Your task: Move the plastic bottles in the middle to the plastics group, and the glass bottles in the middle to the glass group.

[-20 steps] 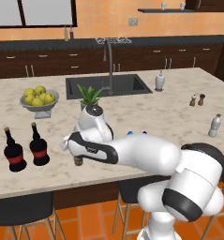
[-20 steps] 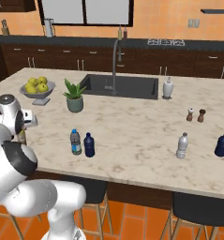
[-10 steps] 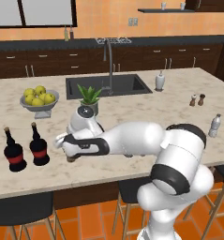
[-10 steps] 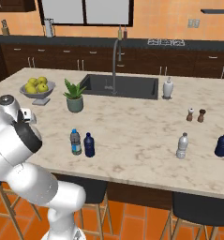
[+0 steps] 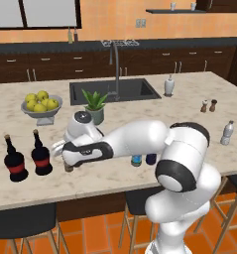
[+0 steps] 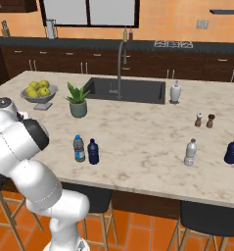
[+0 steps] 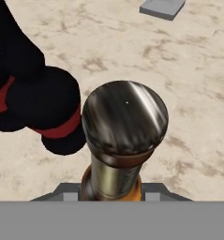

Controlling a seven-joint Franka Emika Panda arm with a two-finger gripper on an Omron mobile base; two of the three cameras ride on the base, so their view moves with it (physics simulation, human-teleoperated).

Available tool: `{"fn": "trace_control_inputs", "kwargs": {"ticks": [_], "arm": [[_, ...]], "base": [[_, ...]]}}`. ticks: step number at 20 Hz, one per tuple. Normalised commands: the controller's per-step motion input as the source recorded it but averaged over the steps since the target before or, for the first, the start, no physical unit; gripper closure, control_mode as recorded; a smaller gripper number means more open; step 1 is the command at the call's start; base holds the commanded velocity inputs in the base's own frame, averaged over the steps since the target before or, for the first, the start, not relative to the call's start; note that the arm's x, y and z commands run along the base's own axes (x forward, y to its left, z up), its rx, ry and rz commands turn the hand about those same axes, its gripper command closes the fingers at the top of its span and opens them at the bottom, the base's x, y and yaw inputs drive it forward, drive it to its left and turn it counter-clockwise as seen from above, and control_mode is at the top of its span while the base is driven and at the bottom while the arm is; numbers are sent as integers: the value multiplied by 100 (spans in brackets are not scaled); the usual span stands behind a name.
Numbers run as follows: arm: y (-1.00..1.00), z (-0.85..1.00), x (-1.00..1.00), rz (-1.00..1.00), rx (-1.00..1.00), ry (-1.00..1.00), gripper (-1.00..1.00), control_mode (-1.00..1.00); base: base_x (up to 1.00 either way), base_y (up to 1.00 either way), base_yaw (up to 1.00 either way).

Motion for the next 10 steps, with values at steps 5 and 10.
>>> {"fn": "trace_control_inputs", "kwargs": {"ticks": [5, 10], "arm": [[11, -1, 24, 3, 0, 0, 100, -100], [15, 0, 24, 1, 0, 0, 100, -100]], "base": [[0, 0, 0], [0, 0, 0]]}}
